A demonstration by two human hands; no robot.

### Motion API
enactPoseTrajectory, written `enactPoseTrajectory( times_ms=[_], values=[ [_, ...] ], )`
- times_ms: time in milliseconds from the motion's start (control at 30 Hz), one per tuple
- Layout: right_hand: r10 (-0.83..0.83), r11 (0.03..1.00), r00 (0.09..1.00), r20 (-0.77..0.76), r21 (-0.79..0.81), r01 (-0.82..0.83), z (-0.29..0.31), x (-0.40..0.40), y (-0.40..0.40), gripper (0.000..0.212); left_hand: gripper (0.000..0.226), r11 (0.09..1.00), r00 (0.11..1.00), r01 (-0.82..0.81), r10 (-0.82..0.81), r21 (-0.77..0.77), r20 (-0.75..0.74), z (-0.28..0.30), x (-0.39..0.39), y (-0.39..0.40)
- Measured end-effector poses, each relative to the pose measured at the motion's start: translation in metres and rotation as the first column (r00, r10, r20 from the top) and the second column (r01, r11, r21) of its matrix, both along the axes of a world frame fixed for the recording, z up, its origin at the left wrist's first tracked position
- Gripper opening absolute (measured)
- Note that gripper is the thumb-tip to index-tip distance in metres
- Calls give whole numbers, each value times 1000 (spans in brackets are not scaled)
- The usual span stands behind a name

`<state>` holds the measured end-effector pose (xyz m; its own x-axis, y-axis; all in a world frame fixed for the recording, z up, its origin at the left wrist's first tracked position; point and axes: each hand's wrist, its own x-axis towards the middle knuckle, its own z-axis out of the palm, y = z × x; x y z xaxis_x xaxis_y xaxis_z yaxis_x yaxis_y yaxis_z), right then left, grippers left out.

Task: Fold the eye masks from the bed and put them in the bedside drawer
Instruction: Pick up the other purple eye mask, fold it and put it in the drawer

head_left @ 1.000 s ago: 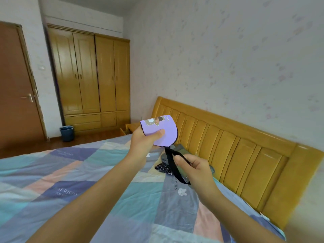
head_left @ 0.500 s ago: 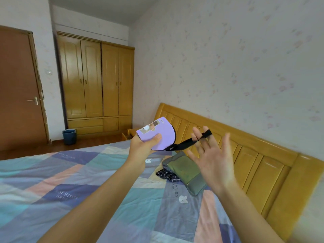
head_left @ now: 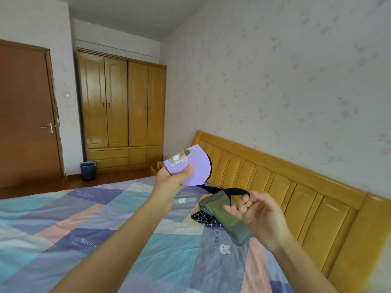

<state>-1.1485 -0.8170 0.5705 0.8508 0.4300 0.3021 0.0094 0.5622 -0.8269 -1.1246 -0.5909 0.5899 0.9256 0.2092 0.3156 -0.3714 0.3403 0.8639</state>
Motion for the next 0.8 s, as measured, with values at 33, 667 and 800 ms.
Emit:
enactPoseTrajectory(
  times_ms=[33, 667, 800],
  values=[
    [45, 991, 996, -74, 132, -35, 2, 1, 0, 19, 30, 1000, 1000, 10, -10, 14, 4, 0, 0, -1],
    [-202, 979, 979, 39, -9, 203, -1, -20, 37, 81, 38, 935, 966, 241, -258, 260, 33, 6, -17, -18],
    [-249, 962, 964, 87, -95, 257, 0, -24, 38, 56, 35, 908, 965, 241, -260, 342, 11, 5, -19, -12]
  ],
)
